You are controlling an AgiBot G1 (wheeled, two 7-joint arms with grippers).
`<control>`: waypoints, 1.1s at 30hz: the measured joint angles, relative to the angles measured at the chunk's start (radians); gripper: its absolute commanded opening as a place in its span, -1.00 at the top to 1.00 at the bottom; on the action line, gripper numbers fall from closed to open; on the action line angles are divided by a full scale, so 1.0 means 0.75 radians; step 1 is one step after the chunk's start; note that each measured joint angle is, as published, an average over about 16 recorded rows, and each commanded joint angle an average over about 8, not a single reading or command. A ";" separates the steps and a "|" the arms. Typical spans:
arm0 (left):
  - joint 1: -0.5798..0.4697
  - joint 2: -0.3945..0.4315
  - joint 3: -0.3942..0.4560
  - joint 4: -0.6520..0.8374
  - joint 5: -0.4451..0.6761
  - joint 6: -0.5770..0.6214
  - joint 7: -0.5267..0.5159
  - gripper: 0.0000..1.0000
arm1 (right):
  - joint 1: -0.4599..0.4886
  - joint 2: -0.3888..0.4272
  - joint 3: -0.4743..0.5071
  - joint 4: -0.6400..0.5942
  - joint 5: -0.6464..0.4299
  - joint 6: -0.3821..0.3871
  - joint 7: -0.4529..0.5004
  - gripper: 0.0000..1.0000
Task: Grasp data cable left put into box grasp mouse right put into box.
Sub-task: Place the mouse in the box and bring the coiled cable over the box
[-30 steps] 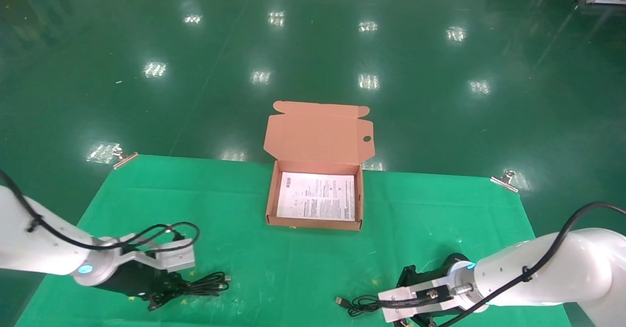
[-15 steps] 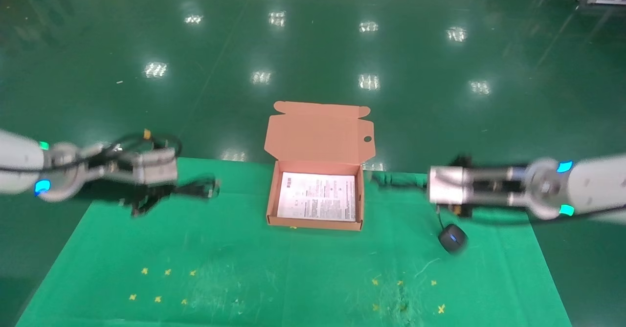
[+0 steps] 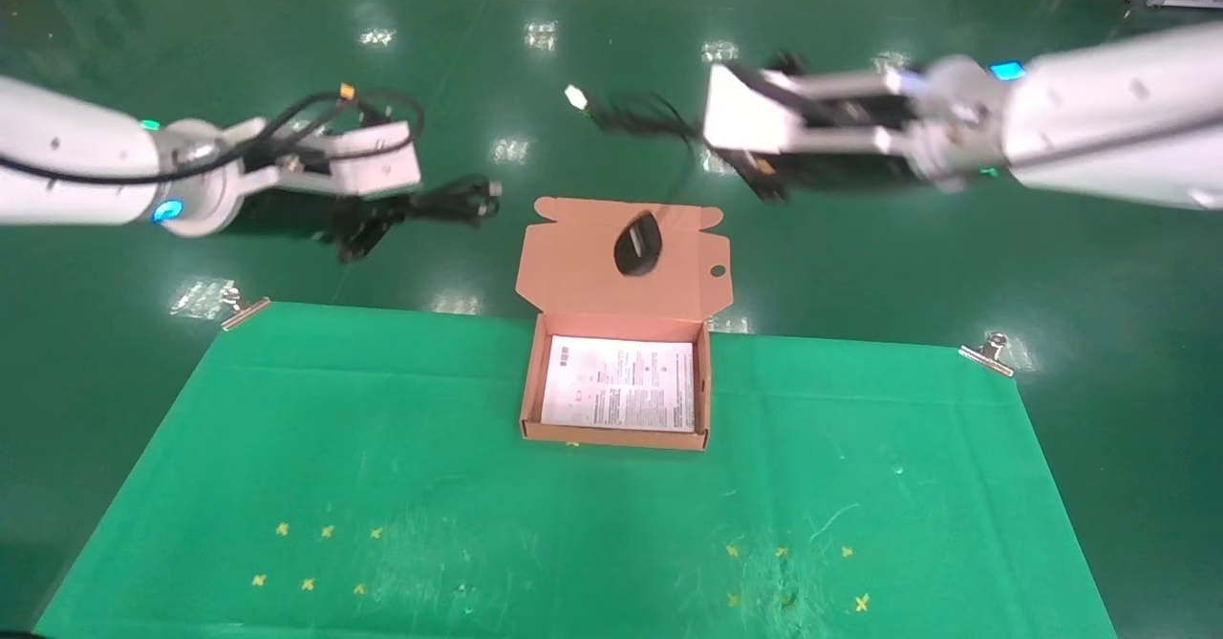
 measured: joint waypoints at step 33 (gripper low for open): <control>-0.044 -0.105 0.015 -0.110 0.146 0.094 -0.143 1.00 | 0.061 -0.300 -0.026 -0.406 0.092 0.126 -0.287 1.00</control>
